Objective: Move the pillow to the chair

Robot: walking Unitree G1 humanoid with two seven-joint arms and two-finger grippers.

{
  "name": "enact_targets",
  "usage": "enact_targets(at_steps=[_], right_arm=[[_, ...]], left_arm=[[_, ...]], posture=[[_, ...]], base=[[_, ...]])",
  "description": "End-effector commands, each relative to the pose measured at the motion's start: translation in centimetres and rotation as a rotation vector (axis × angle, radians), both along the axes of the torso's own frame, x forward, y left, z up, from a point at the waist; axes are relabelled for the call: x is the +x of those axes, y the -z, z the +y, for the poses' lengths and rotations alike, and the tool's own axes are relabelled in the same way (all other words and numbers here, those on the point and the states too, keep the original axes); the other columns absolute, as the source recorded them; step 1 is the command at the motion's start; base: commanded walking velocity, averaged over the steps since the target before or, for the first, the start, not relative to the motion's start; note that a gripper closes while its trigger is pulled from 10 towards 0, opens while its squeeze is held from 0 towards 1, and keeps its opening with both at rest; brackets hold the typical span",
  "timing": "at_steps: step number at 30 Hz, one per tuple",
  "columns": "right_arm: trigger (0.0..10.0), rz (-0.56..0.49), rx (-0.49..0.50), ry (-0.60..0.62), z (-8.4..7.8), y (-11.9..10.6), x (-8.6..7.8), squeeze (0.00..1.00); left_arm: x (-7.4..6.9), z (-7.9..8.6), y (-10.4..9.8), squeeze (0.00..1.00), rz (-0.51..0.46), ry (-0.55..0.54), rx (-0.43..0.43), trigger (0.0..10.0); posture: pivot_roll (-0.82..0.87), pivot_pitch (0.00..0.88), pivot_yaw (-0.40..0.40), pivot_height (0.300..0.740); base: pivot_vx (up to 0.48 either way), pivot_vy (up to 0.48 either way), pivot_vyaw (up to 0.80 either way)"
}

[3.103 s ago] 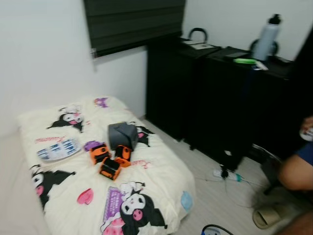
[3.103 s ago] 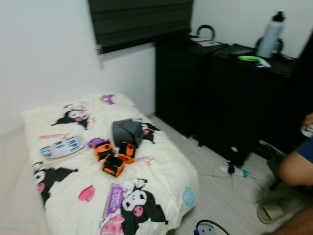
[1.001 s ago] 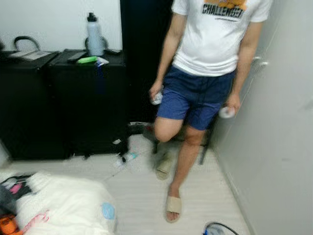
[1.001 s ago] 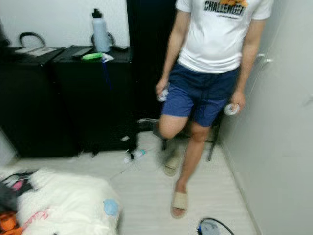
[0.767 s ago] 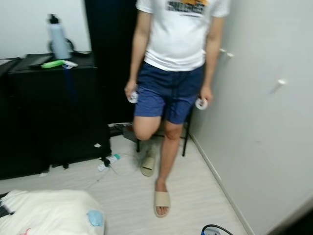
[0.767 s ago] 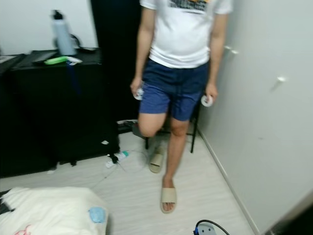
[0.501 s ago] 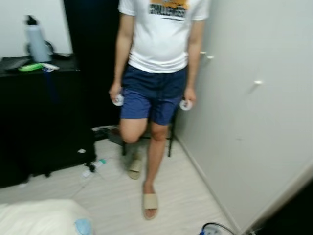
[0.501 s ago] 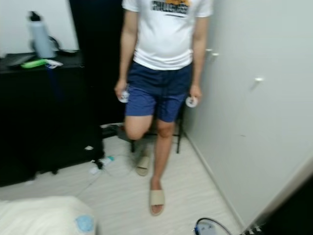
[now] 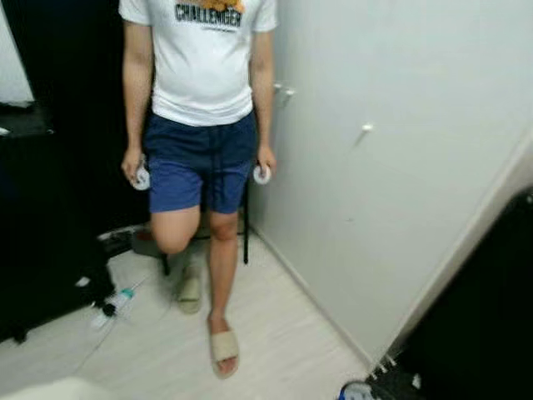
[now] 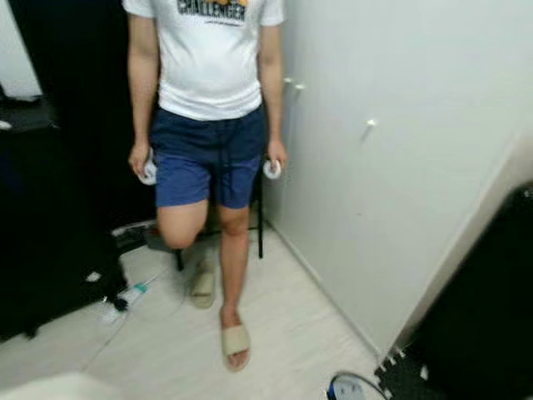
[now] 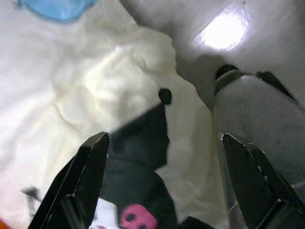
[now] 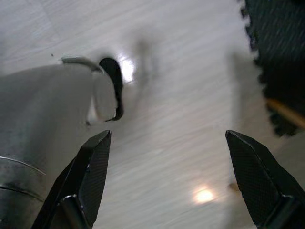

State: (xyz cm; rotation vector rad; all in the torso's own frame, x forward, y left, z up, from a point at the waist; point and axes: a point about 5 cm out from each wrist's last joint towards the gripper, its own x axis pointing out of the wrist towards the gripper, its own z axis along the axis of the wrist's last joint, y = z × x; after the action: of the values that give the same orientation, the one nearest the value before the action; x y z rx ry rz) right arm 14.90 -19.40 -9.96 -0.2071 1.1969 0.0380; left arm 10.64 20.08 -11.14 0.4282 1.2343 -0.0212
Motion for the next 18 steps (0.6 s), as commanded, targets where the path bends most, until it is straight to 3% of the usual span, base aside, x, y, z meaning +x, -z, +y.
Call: enact_targets(at_steps=[1,18], right_arm=[[10.0,0.004,-0.012,-0.011,-0.3,-0.03,-0.04,0.0],[10.0,0.008,-0.013,-0.011,-0.35,0.0,-0.12,0.0]], left_arm=[[0.06,-0.31,0.04,0.0,0.006,0.018,-0.003,10.0],[-0.35,-0.18,0.12,0.0,0.013,0.01,0.002,10.0]], posture=[[-0.13,0.0,-0.016,0.74],[-0.13,0.0,-0.021,0.74]], base=[[0.0,0.0,-0.74],[0.0,0.0,-0.74]])
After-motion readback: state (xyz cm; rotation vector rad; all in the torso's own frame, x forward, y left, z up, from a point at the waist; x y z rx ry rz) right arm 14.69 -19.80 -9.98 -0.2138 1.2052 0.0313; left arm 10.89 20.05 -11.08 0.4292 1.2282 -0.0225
